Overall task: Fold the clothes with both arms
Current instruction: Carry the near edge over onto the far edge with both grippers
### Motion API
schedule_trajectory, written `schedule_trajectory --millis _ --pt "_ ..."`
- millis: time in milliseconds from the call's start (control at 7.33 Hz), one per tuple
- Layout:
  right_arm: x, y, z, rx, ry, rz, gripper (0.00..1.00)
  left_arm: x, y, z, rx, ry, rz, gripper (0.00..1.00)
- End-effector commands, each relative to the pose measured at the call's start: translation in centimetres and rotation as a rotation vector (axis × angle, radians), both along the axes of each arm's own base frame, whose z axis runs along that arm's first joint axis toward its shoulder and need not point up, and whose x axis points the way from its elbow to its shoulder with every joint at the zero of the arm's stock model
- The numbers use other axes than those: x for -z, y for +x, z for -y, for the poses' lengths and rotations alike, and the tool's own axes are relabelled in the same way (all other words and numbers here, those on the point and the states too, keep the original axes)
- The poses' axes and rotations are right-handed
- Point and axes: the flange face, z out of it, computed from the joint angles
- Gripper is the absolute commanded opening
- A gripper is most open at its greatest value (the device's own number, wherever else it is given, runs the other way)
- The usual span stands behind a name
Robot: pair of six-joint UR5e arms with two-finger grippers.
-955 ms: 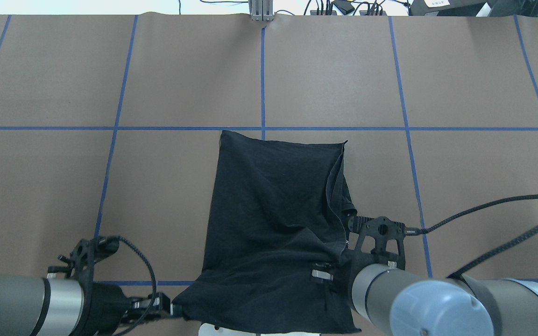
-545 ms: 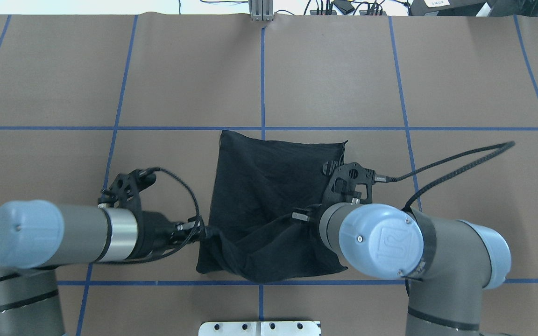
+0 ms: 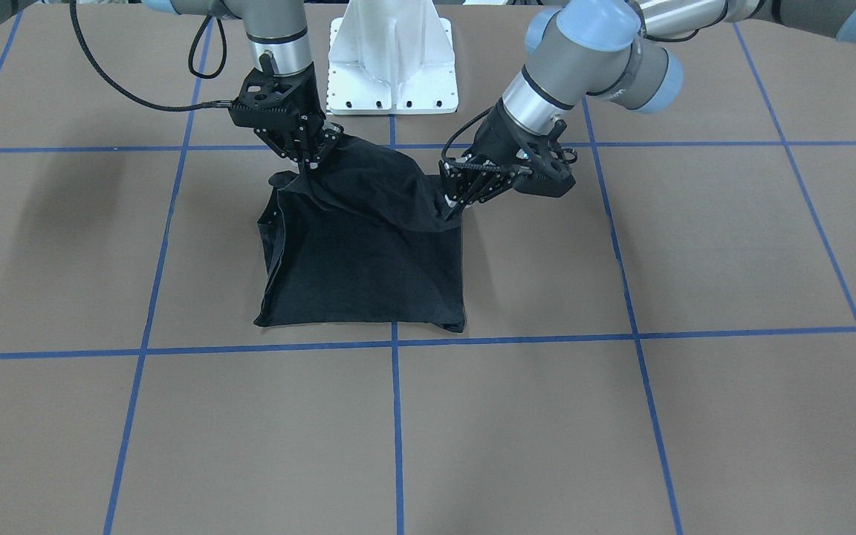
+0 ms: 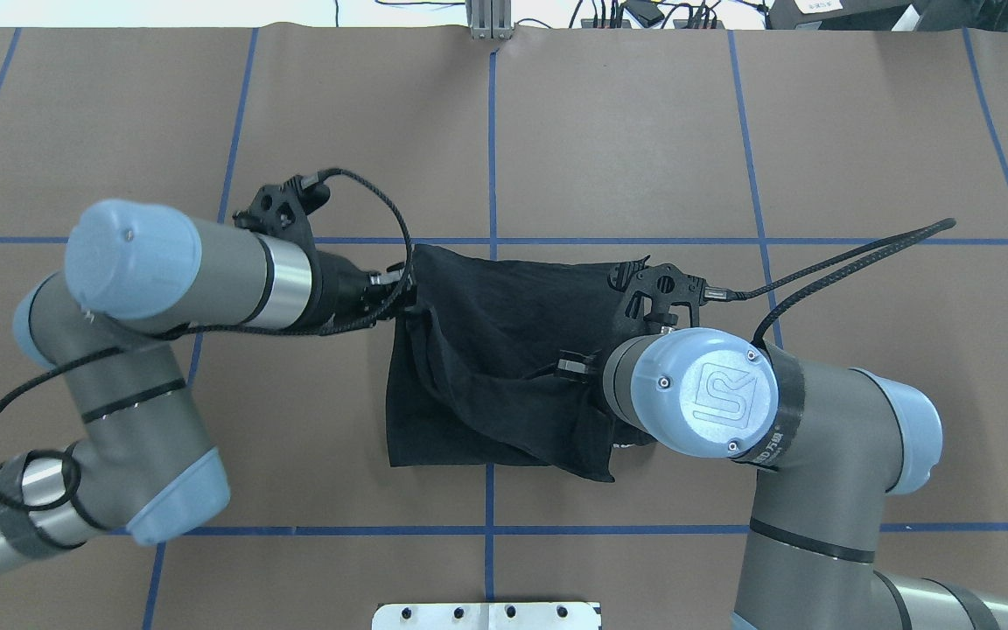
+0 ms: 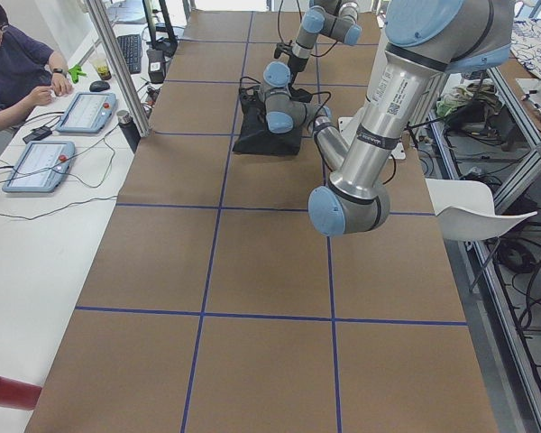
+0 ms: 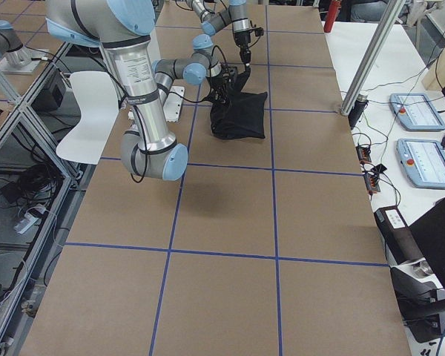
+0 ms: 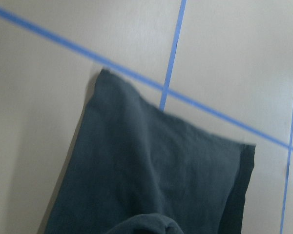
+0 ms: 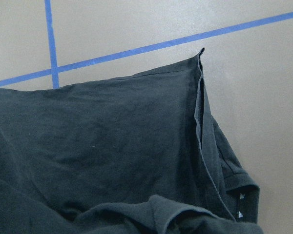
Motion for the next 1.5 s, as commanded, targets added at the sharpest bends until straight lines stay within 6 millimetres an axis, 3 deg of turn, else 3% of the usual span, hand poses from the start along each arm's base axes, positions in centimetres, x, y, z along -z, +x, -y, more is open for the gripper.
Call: schedule_trajectory --millis 0,273,682,818,1091,1364 --pt "-0.7 0.1 1.4 -0.016 0.002 -0.022 0.00 -0.2 1.5 3.0 -0.002 -0.013 0.049 0.00" --pt "-1.0 0.5 4.1 -0.030 -0.002 -0.044 0.00 -0.8 2.2 5.0 0.007 -0.003 0.081 0.00" --pt "-2.3 -2.3 8.9 -0.061 -0.024 -0.117 0.00 -2.1 4.9 8.3 0.042 -0.003 0.151 0.00" --pt "-2.9 -2.4 10.6 -0.077 -0.033 -0.130 0.00 -2.5 5.9 9.2 0.041 -0.002 0.171 0.00" --pt "-5.8 -4.1 13.5 -0.072 -0.010 -0.108 0.00 -3.5 7.8 11.1 0.064 -0.007 0.220 0.00" --pt "-7.2 -4.5 14.9 -0.079 -0.007 -0.110 0.00 -5.3 8.4 12.0 0.050 0.038 0.277 0.00"
